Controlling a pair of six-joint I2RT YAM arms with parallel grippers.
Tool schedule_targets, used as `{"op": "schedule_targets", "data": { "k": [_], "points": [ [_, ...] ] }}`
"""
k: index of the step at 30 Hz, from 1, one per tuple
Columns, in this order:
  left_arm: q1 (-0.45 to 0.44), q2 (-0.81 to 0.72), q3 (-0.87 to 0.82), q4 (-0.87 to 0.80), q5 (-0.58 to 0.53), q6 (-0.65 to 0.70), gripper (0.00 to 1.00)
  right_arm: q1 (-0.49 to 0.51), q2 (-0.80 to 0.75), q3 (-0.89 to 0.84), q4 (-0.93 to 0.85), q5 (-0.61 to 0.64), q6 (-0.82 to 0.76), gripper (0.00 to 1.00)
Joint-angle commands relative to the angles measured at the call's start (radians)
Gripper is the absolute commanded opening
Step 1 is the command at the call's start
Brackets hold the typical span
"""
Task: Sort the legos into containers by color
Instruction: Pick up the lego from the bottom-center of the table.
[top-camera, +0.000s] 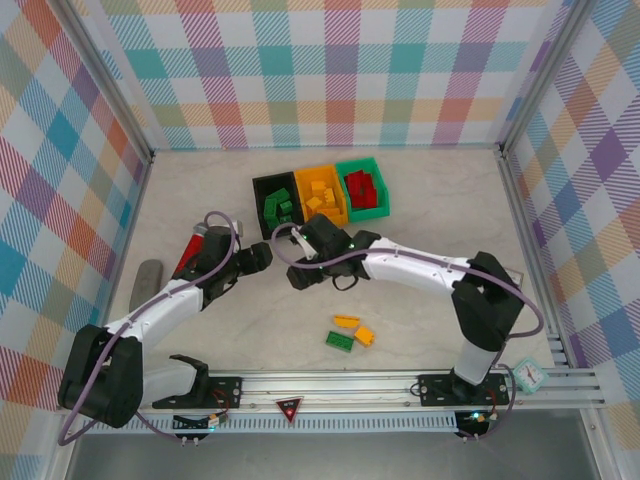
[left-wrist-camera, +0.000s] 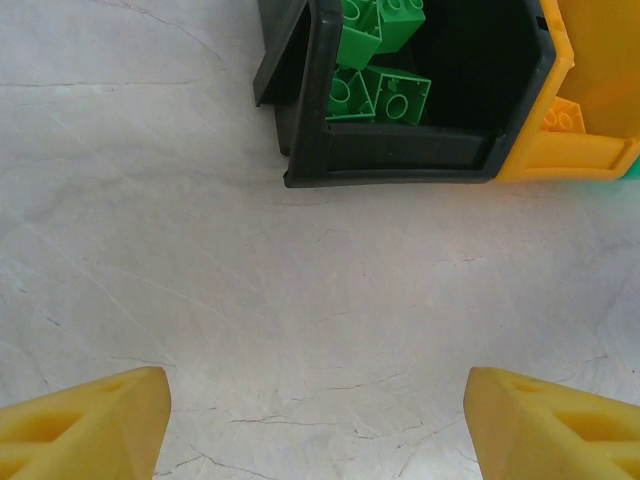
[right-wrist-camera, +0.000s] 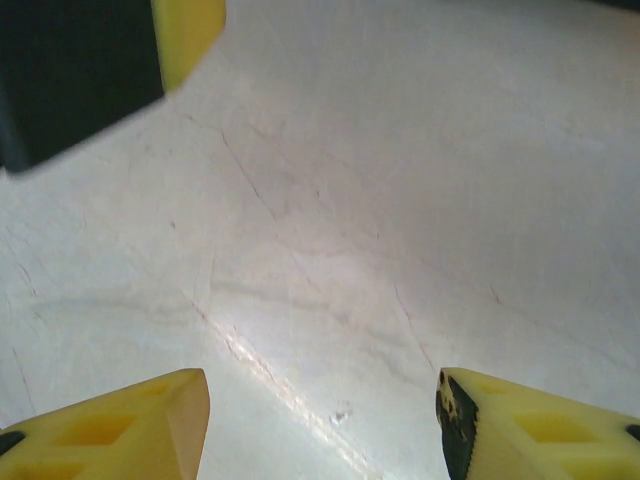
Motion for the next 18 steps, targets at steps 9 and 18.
{"op": "schedule_targets", "data": {
  "k": [9, 18],
  "points": [
    [0.014, 0.010, -0.013, 0.015, 0.005, -0.007, 0.77, 0.080, -0.198, -0.221, -0.004, 0.108, 0.044, 0.63],
    [0.013, 0.043, -0.012, 0.029, 0.018, -0.011, 0.77, 0.112, -0.313, -0.337, -0.096, 0.134, 0.068, 0.63]
  ]
}}
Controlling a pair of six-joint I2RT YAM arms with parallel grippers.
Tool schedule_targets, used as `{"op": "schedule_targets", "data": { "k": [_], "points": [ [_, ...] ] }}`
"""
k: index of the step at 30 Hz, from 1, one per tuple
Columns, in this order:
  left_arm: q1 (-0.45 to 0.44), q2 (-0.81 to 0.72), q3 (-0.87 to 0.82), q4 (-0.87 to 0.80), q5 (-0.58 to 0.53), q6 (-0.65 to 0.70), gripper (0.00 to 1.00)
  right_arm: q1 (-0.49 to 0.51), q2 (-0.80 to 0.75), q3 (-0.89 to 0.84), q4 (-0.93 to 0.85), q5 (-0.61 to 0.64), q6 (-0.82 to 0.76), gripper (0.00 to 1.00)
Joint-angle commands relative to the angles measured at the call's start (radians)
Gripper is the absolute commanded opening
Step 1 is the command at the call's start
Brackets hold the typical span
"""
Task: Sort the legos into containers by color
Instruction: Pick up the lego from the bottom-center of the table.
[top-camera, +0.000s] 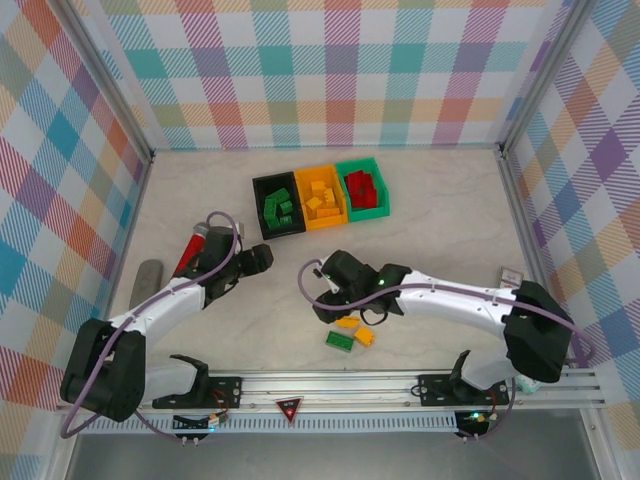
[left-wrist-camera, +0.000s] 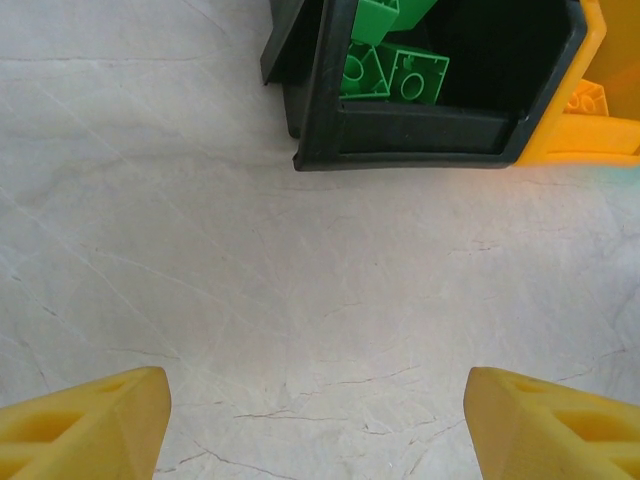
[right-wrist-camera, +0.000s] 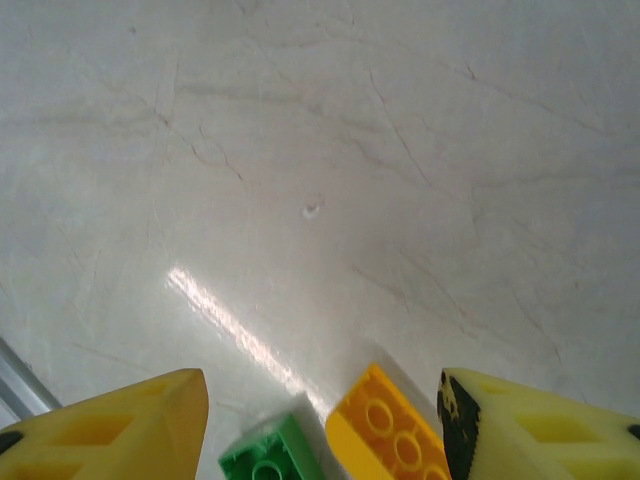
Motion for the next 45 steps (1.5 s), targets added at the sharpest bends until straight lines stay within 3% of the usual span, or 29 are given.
{"op": "schedule_targets", "data": {
  "k": [1, 20, 26, 45],
  "points": [
    [0.014, 0.010, -0.012, 0.028, 0.012, -0.010, 0.77, 0.009, -0.024, -0.031, -0.076, 0.039, 0.031, 0.63],
    [0.014, 0.029, -0.006, 0.034, 0.023, -0.012, 0.77, 0.173, 0.006, -0.033, -0.185, 0.046, 0.145, 0.62],
    [0.014, 0.029, -0.006, 0.035, 0.023, -0.014, 0.77, 0.181, 0.095, 0.004, -0.208, 0.091, 0.127, 0.62],
    [0.014, 0.027, -0.011, 0.036, 0.014, -0.015, 0.77, 0.216, 0.215, 0.017, -0.149, 0.068, 0.141, 0.59]
  ]
}}
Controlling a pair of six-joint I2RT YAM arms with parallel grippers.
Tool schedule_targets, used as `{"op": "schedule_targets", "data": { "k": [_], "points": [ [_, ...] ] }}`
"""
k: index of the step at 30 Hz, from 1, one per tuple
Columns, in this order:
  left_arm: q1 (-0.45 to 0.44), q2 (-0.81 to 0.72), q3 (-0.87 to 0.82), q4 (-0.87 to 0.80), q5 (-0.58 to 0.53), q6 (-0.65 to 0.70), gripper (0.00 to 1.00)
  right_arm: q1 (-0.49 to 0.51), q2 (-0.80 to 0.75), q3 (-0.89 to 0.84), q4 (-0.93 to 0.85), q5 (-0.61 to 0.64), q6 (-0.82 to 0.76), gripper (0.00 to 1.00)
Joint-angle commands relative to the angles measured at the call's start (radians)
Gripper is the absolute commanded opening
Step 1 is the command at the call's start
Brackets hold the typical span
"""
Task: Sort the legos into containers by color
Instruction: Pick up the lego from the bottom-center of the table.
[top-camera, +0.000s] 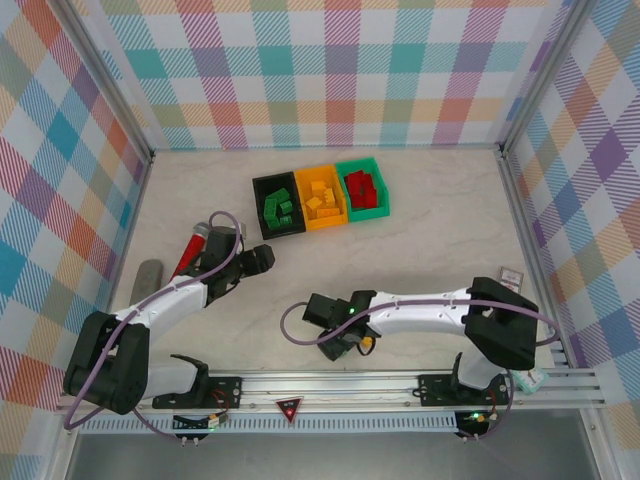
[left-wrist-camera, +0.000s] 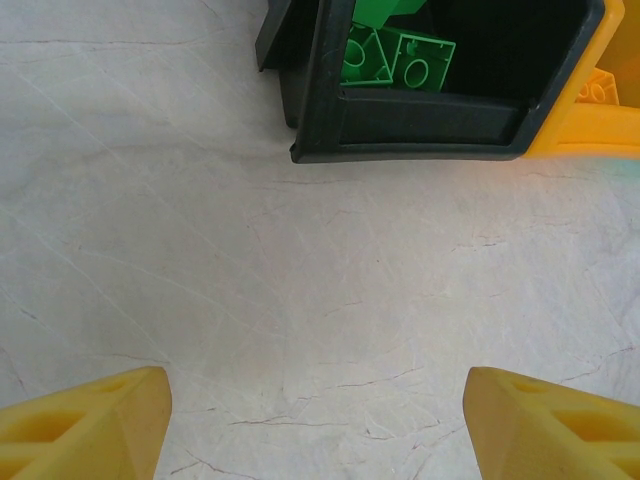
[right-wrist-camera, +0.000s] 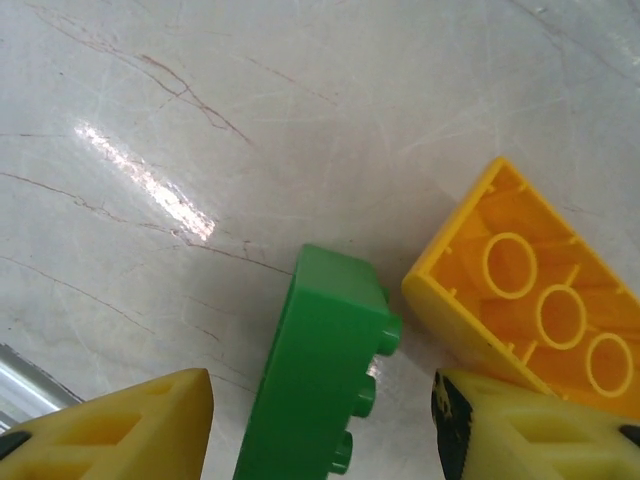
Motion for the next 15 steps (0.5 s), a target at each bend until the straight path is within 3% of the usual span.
{"op": "schedule_targets", "data": {
  "k": [1, 6, 15],
  "points": [
    [0.013, -0.009, -0.012, 0.009, -0.002, -0.014, 0.77, 0.013, 0.035, 0.019, 0.001, -0.001, 0.026, 0.58],
    [0.013, -0.010, -0.010, 0.009, 0.004, -0.015, 0.77, 0.022, 0.055, 0.028, 0.005, -0.001, 0.024, 0.56],
    [0.013, -0.009, -0.011, 0.008, 0.001, -0.015, 0.77, 0.028, 0.061, 0.036, 0.012, -0.001, 0.031, 0.39]
  ]
}}
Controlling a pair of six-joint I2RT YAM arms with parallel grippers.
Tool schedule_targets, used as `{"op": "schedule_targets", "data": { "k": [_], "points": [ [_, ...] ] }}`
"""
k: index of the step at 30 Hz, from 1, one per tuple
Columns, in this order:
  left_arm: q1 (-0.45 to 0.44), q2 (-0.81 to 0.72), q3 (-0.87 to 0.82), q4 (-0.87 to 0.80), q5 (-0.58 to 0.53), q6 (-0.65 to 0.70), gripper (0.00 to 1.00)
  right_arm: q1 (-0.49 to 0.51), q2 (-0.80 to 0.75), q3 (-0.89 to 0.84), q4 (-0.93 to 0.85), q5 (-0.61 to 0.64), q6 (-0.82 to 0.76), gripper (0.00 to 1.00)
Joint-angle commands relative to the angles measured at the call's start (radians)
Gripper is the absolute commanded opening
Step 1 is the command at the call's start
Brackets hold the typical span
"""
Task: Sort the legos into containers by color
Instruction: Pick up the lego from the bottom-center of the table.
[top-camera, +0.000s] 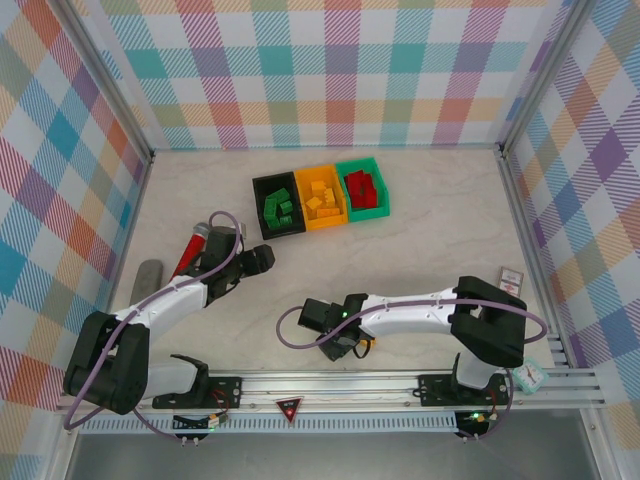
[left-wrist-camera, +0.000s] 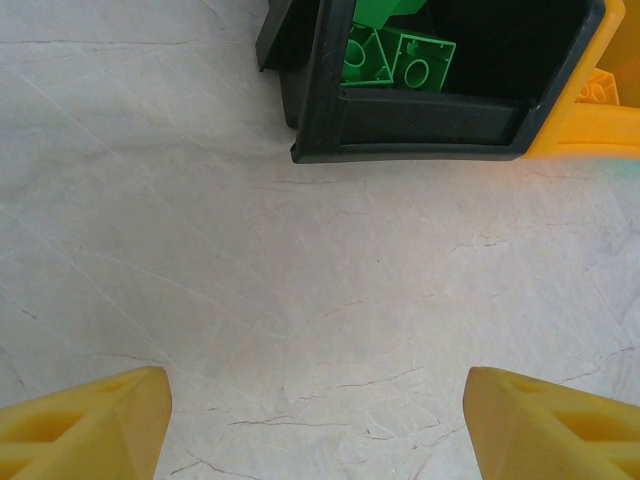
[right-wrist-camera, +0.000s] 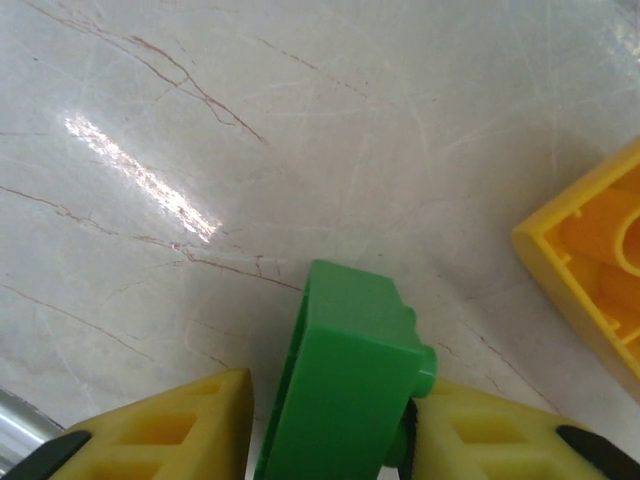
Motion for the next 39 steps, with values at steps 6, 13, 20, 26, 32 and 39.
{"op": "schedule_targets", "data": {
  "k": [6, 13, 20, 26, 32, 39],
  "points": [
    [0.013, -0.011, -0.011, 0.009, 0.003, -0.014, 0.77, 0.012, -0.020, 0.010, 0.023, -0.012, 0.016, 0.31],
    [0.013, -0.001, -0.006, 0.006, -0.005, -0.024, 0.77, 0.011, -0.070, 0.004, 0.049, -0.008, 0.032, 0.29],
    [0.013, 0.005, -0.005, 0.003, -0.008, -0.029, 0.77, 0.010, -0.160, -0.005, 0.070, 0.055, 0.043, 0.28],
    [0.013, -0.007, -0.006, -0.006, -0.030, -0.030, 0.77, -0.004, -0.186, 0.034, 0.116, 0.106, 0.026, 0.28],
    [0.013, -0.027, -0.010, -0.017, -0.057, -0.027, 0.77, -0.075, -0.175, 0.051, 0.223, 0.057, 0.020, 0.29],
    [0.016, -0.038, -0.009, -0.028, -0.072, -0.028, 0.77, -0.189, -0.061, 0.181, 0.306, -0.017, -0.050, 0.29]
  ]
}}
